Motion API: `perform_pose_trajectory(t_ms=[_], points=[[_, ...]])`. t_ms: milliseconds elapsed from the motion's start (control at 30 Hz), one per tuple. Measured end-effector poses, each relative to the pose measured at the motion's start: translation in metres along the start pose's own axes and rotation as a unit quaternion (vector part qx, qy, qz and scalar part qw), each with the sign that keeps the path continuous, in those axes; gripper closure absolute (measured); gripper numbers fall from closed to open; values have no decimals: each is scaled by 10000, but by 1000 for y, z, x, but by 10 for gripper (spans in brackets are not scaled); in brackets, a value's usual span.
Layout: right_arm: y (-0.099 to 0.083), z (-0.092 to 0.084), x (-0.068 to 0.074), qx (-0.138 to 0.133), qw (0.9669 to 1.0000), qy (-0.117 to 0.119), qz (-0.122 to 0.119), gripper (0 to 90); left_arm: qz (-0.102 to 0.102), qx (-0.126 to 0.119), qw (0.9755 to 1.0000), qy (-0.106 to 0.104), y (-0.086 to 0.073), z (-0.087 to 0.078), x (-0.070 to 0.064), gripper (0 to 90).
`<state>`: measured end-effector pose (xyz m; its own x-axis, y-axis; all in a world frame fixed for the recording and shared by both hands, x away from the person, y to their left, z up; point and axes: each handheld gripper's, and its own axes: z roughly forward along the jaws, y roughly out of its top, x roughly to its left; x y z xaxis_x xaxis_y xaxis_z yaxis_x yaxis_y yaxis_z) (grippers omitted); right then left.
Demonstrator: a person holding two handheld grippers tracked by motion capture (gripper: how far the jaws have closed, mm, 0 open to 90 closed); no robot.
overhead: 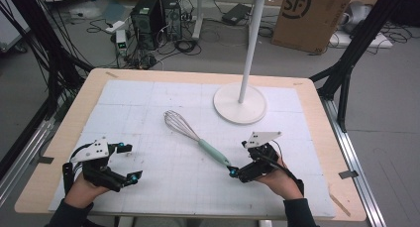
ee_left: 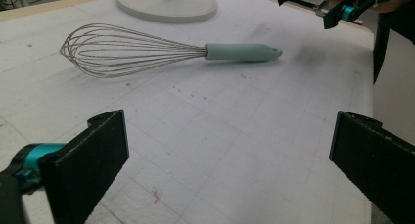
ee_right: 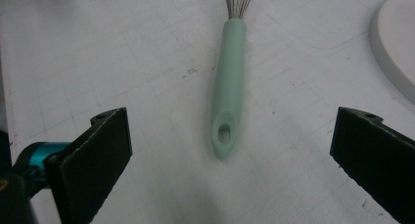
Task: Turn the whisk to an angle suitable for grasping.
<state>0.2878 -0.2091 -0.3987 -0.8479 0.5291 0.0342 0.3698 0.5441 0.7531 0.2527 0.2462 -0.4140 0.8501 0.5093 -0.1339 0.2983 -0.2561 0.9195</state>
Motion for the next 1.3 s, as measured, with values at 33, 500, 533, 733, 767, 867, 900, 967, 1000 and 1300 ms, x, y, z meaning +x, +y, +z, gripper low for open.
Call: perform_pose_trajectory(t_ms=[33,500,533,733,767,867,900,967,1000,1300], points=[[1,1,0,64,10000,38,-11,4,-1,-5,10000,2,0,0,0,17],[21,11,-4,747,9969,185,-160,4,-22,28,10000,-41,0,1,-1,17],[22,12,-4,807,9965,172,-163,4,-20,32,10000,-41,0,1,-1,17],[31,18,-3,1046,9943,130,-172,4,-13,71,10000,-59,0,2,-1,17],[33,20,-3,1091,9938,99,-169,4,-18,64,10000,-64,0,2,-1,17],[37,25,-3,1214,9925,88,-148,4,-7,87,9999,-79,0,2,-1,17],[39,27,-3,1251,9920,72,-154,5,-6,91,9999,-81,0,2,-1,17],[43,31,-2,1326,9910,69,-172,5,-5,98,9999,-83,0,2,-1,17],[45,33,-1,1360,9905,72,-168,5,-6,102,9999,-89,0,2,-1,17],[58,53,0,1624,9863,51,-286,5,0,102,9999,-115,0,2,-1,17]])
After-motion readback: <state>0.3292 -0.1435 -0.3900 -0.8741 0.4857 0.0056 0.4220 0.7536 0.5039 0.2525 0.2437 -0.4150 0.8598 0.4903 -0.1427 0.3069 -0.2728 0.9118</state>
